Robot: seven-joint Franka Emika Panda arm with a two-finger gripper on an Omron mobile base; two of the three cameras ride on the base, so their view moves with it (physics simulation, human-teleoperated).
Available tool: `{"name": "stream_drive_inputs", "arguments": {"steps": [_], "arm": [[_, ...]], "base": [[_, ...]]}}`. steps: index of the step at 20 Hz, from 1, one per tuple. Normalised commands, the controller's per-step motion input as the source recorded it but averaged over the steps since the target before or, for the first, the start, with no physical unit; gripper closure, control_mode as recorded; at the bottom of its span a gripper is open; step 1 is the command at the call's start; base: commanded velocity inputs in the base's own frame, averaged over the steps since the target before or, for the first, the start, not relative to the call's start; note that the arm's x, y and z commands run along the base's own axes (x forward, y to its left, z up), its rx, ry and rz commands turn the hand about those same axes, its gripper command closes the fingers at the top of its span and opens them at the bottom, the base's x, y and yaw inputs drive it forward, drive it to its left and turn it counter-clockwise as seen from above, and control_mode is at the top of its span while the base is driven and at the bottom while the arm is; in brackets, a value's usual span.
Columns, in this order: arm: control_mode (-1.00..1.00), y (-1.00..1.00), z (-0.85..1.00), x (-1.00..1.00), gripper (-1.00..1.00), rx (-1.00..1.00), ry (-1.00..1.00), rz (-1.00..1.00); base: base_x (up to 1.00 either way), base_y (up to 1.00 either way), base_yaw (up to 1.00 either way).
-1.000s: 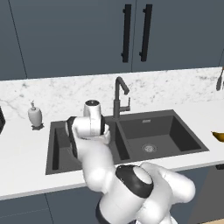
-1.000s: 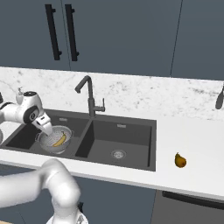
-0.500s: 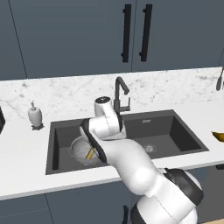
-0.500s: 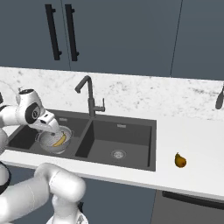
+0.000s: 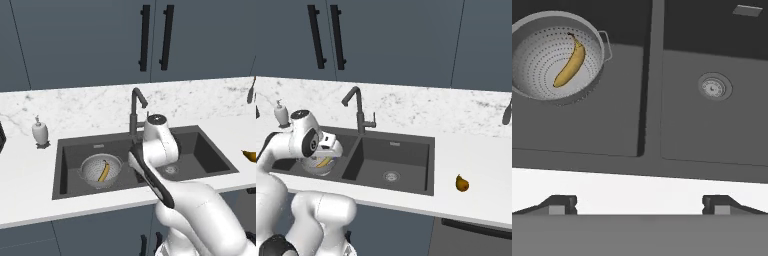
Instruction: Put the colander in the sink, put the banana, pear in the colander, and turn on the sink faucet and pour water over the colander.
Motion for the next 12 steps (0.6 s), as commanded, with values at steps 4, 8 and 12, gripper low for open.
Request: {"name": "stream_drive_inputs", "arguments": {"steps": [4,8,12], "arm": [[-1.0,-0.87,0.25,-0.41,-1.0,0.0,-0.02,0.15],[-1.0,-0.8,0.21,-0.22,-1.0,0.0,0.0,0.09],[-1.0,-0.8,0.26,-0.11,-1.0,0.0,0.0,0.03]], "base": [[0.0,0.0,0.0],[0.0,0.0,0.0],[0.0,0.0,0.0]]}}
